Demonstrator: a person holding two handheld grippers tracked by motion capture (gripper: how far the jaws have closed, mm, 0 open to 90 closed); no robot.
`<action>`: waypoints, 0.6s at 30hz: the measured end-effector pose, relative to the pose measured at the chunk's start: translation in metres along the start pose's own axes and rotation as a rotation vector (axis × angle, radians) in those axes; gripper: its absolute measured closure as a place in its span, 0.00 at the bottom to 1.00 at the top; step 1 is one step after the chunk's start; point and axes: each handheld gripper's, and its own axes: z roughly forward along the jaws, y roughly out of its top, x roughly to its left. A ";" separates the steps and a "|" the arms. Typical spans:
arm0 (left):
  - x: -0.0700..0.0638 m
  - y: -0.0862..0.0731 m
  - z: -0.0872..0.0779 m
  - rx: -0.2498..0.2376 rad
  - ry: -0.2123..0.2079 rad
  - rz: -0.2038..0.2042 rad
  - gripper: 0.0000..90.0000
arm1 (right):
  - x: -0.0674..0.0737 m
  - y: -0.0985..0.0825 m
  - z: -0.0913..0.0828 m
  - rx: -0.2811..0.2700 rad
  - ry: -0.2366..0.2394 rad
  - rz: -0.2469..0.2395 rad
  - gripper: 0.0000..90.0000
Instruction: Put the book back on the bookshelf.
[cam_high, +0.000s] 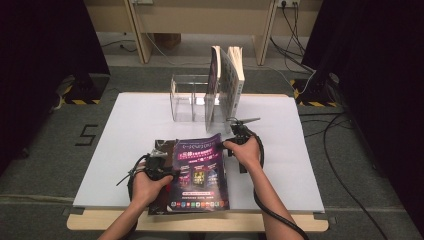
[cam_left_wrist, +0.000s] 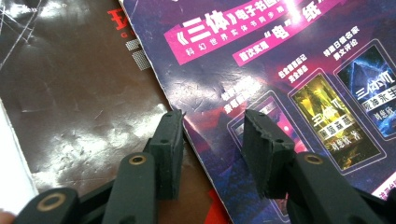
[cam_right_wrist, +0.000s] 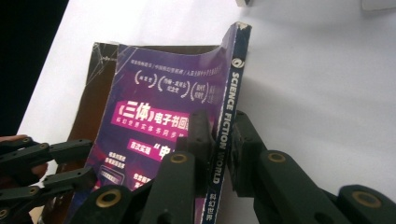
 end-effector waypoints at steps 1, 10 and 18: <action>0.000 0.000 0.000 -0.001 -0.001 0.000 0.64 | 0.001 0.000 -0.001 -0.004 0.003 -0.005 0.90; 0.003 -0.002 -0.005 -0.052 -0.018 -0.013 0.60 | 0.007 -0.003 -0.010 -0.047 0.053 0.026 0.93; 0.002 0.001 -0.017 -0.110 -0.025 -0.014 0.55 | 0.016 -0.004 -0.022 -0.097 0.066 0.007 0.94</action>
